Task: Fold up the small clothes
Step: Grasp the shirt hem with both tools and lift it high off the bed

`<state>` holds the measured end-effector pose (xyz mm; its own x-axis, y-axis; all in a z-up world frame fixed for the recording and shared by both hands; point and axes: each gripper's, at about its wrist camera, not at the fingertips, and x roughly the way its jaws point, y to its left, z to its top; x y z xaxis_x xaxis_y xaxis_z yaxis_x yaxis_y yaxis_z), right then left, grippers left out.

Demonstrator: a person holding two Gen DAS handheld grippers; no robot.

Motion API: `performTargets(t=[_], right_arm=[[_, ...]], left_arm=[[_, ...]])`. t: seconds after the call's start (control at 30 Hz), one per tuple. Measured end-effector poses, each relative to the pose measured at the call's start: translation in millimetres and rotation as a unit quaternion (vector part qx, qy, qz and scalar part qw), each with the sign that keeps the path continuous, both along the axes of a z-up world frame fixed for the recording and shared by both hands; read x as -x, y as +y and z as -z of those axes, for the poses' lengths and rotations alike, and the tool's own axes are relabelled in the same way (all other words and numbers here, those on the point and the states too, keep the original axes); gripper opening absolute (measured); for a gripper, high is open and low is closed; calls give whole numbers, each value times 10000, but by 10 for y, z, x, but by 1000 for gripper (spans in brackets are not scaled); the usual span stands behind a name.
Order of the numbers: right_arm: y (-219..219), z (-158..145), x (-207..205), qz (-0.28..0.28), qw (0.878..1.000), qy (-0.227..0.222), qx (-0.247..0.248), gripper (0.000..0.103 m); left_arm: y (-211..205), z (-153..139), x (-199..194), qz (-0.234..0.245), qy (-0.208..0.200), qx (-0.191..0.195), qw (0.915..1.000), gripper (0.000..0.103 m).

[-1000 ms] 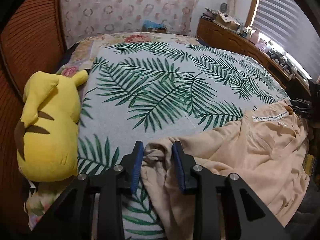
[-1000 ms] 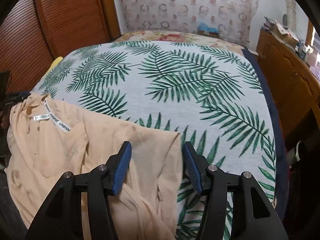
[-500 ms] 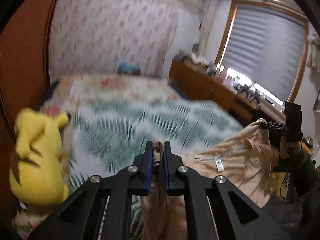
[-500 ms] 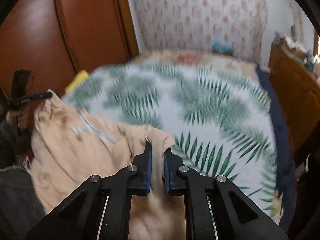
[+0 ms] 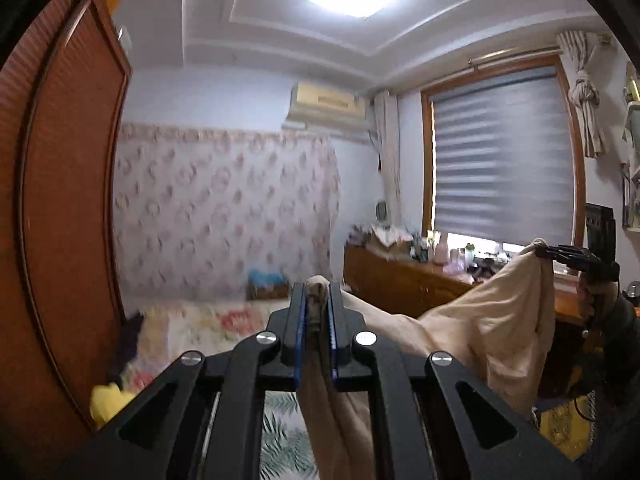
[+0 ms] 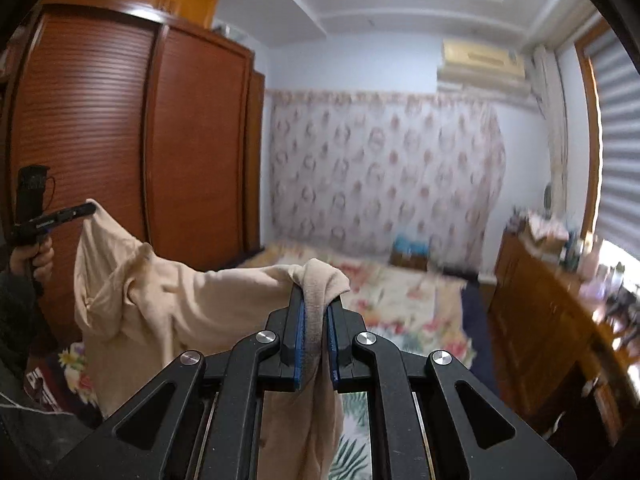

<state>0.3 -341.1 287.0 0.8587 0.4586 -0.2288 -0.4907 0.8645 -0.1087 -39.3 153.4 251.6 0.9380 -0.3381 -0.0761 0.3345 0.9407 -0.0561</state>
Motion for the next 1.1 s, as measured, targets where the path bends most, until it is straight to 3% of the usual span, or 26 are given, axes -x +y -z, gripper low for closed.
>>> performTargets(t=[0.3, 0.4, 0.5, 0.63, 0.93, 1.1], right_arm=[[-33, -874, 337, 181, 9953, -948, 28, 7], [-35, -1014, 289, 227, 9941, -1054, 101, 7], [-15, -915, 29, 323, 9954, -881, 179, 7], [78, -540, -588, 577, 9965, -445, 408, 7], [247, 893, -2388, 1263, 9851, 714, 919, 7], [138, 1506, -2999, 1585, 9751, 1212, 971, 7]], left_arm=[[233, -634, 57, -499, -722, -83, 9961, 6], [329, -557, -160, -560, -599, -24, 9966, 6], [369, -369, -516, -743, -305, -73, 9967, 6], [318, 5, -1117, -882, 183, -153, 9958, 6], [26, 1253, -2574, -1044, 1308, -530, 9845, 6], [-331, 1739, -3002, -1121, 1716, -806, 9755, 8]])
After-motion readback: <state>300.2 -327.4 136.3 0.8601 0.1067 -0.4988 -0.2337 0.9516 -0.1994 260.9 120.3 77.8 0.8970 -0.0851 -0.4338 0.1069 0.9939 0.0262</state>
